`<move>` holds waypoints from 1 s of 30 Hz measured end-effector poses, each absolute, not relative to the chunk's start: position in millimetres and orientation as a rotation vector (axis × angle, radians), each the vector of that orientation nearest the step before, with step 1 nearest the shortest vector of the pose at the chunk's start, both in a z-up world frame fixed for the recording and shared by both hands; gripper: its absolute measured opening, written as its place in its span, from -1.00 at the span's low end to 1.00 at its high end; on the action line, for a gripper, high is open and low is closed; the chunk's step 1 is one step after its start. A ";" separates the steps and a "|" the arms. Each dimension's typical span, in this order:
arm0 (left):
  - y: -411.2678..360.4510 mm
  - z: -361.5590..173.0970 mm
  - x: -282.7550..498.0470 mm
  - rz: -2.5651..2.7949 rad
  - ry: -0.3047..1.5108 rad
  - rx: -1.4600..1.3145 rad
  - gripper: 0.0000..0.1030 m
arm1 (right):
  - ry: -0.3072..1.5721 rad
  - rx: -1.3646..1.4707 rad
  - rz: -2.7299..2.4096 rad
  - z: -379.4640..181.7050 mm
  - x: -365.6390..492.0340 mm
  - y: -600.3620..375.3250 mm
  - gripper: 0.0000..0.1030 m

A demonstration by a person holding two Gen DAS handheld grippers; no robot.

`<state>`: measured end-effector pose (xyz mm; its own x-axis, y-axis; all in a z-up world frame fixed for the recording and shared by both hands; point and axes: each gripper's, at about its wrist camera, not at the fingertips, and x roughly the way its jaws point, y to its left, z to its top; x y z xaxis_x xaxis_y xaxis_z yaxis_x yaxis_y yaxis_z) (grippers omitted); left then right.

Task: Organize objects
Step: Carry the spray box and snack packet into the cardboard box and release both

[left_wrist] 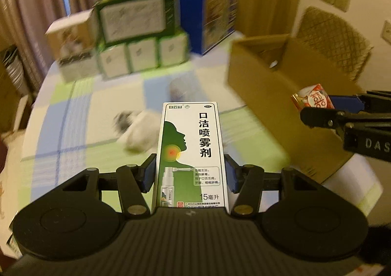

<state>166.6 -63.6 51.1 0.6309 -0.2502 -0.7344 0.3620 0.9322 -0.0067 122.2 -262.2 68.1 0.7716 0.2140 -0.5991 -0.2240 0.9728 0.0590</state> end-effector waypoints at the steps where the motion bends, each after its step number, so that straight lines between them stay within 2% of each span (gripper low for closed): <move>1: -74.0 57.2 166.9 -0.369 0.807 0.143 -0.01 | 0.640 -0.011 0.216 74.7 121.5 -274.0 -0.24; 15: -216.4 85.0 164.5 -0.568 0.757 0.159 -0.01 | 0.680 0.110 -0.003 89.9 123.9 -416.8 -0.24; 23: -258.1 74.0 174.7 -0.606 0.751 0.176 -0.01 | 0.688 0.150 -0.041 87.4 127.5 -450.9 -0.24; 26: -266.7 71.1 177.2 -0.607 0.728 0.192 0.16 | 0.699 0.172 -0.048 82.9 131.3 -457.4 -0.24; 30: -254.7 75.3 177.2 -0.592 0.710 0.190 0.17 | 0.707 0.175 -0.037 78.4 130.4 -456.8 -0.23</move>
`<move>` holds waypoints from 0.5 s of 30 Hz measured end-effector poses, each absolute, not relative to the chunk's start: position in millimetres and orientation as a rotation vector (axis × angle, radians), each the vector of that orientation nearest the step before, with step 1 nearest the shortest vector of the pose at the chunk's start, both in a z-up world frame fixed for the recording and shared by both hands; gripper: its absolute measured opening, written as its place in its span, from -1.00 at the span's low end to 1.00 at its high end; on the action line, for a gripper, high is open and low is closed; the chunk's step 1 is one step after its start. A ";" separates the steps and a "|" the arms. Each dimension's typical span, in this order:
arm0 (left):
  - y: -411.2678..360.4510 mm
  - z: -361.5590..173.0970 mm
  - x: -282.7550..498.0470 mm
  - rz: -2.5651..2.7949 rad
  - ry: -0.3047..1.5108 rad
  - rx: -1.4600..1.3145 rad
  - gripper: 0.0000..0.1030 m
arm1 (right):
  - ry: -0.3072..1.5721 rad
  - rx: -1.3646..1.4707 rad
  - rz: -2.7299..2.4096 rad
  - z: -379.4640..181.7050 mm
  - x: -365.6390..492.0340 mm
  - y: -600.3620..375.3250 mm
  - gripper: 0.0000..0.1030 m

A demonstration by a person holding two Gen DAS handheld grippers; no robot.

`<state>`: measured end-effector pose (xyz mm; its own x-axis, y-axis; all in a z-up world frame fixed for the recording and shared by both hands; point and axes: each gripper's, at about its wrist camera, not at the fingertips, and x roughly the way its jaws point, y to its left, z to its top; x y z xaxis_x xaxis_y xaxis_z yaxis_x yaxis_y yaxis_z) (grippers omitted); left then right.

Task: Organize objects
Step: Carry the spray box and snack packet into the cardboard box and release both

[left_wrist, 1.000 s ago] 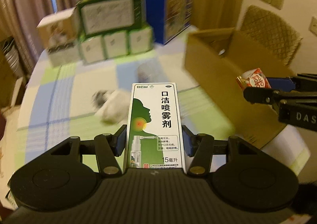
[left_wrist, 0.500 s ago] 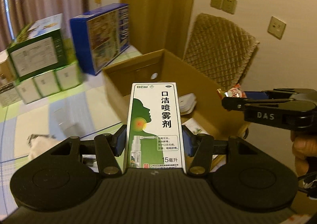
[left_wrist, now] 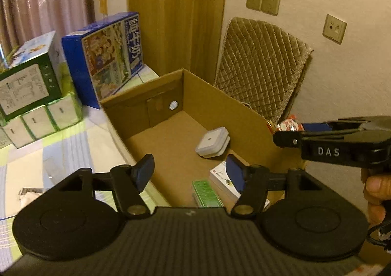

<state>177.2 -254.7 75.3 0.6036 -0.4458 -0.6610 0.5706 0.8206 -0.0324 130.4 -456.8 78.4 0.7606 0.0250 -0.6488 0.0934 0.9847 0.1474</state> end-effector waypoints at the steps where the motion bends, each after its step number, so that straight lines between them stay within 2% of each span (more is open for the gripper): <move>1: -250.6 75.9 176.9 -0.582 0.711 0.186 0.17 | 0.710 0.182 -0.030 76.9 130.8 -455.7 -0.23; 6: -225.6 77.4 176.7 -0.530 0.716 0.174 0.21 | 0.725 0.207 0.012 72.6 135.0 -444.9 -0.22; 7: -219.6 77.0 176.3 -0.520 0.717 0.171 0.22 | 0.723 0.216 0.027 72.5 136.1 -442.9 -0.18; 8: -214.3 76.5 176.2 -0.511 0.721 0.167 0.22 | 0.719 0.227 0.043 72.2 137.0 -441.4 0.00; 9: -209.2 76.0 175.9 -0.500 0.724 0.164 0.25 | 0.713 0.240 0.059 72.6 137.5 -440.2 0.09; 15: -178.2 73.4 170.5 -0.449 0.730 0.148 0.37 | 0.700 0.228 0.058 77.7 136.2 -433.5 0.17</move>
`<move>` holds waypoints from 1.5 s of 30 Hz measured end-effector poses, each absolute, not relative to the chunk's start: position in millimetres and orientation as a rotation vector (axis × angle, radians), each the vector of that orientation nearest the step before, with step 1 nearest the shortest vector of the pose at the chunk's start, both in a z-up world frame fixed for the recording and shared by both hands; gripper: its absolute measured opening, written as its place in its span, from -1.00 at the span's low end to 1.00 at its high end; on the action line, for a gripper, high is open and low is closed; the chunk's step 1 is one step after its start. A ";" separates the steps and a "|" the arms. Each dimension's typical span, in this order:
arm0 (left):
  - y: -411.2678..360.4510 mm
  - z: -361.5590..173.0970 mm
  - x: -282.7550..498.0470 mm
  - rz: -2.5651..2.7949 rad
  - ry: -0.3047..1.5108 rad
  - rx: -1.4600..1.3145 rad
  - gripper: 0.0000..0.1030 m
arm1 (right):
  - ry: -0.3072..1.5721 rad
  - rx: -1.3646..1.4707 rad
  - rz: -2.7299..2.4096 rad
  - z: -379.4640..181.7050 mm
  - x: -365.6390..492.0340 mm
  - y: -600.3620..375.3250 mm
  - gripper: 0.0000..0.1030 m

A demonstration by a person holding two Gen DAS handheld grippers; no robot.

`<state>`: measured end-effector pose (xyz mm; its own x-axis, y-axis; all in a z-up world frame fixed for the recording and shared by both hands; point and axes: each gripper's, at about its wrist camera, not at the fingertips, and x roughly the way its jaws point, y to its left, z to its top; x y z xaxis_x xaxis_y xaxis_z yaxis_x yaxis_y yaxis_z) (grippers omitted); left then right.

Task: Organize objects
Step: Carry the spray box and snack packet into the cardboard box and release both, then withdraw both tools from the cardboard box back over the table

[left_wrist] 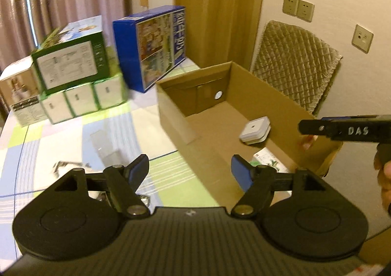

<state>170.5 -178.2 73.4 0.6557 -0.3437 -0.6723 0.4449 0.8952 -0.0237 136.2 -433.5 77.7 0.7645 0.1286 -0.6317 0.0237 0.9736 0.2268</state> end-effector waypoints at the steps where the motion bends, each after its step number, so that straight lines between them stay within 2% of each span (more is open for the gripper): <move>1: -172.7 73.0 169.1 -0.439 0.733 0.143 0.37 | 0.697 0.219 0.057 78.9 135.4 -432.1 0.18; 9: -129.6 73.2 152.4 -0.373 0.740 0.143 0.42 | 0.685 0.210 0.065 84.5 125.0 -419.2 0.26; 20: -45.4 70.6 116.3 -0.221 0.746 0.130 0.61 | 0.654 0.205 0.175 98.2 100.8 -362.1 0.42; 24: -17.4 70.5 108.1 -0.168 0.748 0.110 0.66 | 0.638 0.192 0.217 104.0 94.3 -336.9 0.56; 34: 29.2 64.0 93.2 -0.094 0.741 0.088 0.93 | 0.590 0.072 0.325 107.5 78.7 -274.4 0.83; 45: 51.5 47.6 100.3 -0.072 0.758 0.071 0.97 | 0.635 -0.011 0.402 69.3 79.2 -231.1 0.85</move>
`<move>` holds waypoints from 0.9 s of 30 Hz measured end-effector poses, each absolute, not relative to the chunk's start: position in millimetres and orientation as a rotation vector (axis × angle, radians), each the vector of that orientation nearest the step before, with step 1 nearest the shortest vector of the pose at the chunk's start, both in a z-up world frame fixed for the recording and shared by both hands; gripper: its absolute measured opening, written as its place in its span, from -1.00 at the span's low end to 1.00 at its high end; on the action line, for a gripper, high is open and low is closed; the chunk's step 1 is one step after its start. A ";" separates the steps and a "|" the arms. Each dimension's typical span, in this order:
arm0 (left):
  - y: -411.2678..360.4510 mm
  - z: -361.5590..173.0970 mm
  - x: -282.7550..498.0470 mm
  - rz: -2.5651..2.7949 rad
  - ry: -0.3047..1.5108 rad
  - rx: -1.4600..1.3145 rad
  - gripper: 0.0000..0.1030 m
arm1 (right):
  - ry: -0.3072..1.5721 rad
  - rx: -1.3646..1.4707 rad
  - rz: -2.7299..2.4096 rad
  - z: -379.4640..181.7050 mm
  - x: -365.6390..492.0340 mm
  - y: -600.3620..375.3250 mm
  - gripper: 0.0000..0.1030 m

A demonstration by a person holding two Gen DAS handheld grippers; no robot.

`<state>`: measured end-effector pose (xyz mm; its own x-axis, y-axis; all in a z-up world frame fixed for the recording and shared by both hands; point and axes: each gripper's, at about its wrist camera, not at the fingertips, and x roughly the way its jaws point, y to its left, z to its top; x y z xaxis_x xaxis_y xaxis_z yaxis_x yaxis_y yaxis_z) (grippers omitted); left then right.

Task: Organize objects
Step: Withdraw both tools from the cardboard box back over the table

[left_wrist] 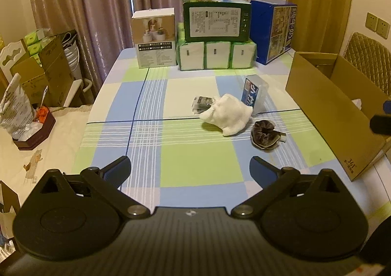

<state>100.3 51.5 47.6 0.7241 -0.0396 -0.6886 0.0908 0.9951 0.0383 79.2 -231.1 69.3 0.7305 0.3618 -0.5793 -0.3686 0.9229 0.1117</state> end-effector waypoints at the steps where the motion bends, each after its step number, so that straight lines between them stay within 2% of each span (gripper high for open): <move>1: 52.8 45.2 102.9 -0.071 0.761 0.068 0.97 | 0.639 -0.014 0.406 65.4 80.1 -229.4 0.85; 13: 56.0 14.9 136.9 -0.077 0.784 0.055 0.97 | 0.702 -0.096 0.428 -5.2 121.2 -202.6 0.81; 18: 50.0 -0.3 155.4 -0.093 0.790 0.046 0.97 | 0.752 -0.108 0.398 -33.7 153.3 -205.0 0.28; 23: 37.1 -16.8 172.1 -0.132 0.804 0.049 0.96 | 0.793 -0.119 0.362 -53.8 181.1 -210.6 0.11; 27: 22.6 -28.8 185.8 -0.208 0.808 0.059 0.79 | 0.819 -0.121 0.384 -64.2 196.8 -215.6 -0.08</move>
